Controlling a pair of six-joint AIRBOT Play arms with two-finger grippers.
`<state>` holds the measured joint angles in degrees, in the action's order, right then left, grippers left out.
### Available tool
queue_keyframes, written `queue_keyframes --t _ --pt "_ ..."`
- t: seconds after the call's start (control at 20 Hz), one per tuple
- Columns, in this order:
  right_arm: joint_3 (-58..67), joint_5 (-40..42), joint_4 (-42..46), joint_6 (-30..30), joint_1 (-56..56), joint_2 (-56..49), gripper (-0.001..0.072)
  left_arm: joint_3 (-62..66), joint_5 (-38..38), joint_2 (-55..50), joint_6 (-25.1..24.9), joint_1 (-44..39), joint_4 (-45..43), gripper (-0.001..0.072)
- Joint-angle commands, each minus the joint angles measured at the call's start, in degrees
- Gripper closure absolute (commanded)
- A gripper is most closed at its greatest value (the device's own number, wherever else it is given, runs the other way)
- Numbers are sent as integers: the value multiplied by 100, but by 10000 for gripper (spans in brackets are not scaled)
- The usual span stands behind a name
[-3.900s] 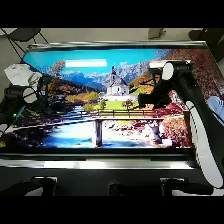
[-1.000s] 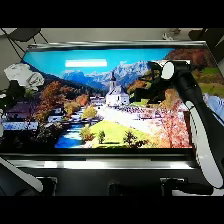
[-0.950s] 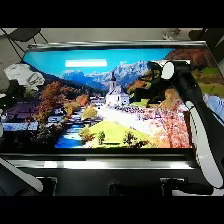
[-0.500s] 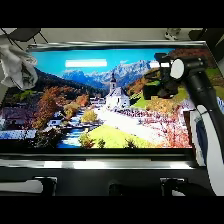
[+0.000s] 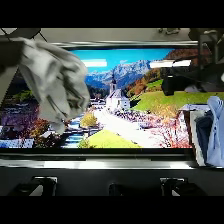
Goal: Fold the shirts.
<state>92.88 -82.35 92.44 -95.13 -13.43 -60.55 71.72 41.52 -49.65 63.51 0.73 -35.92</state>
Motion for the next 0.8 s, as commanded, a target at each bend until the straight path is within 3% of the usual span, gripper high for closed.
queue_keyframes --t 0.0,0.25,0.4,0.45,0.5,0.55,0.75 --pt "2 -33 22 -2 2 599 41 -940 245 262 129 -1329 -79 683" --pt "0 -181 22 -4 2 848 41 -1394 210 -966 409 -3265 -72 683" --pt "0 -55 22 -4 2 815 42 -1388 -352 -1956 625 -4345 -76 683" --pt "0 -15 22 -9 2 785 42 -1362 -439 -2243 861 -4520 -72 648" --pt "0 -20 22 -7 2 750 42 -1283 -396 -2496 1115 -4575 -70 281" --pt "-2 -59 22 -7 2 688 42 -1156 -216 -2623 1397 -4494 -81 -5" --pt "-26 -964 -133 -162 2 212 42 -227 852 -2417 1364 -2924 -901 -7"
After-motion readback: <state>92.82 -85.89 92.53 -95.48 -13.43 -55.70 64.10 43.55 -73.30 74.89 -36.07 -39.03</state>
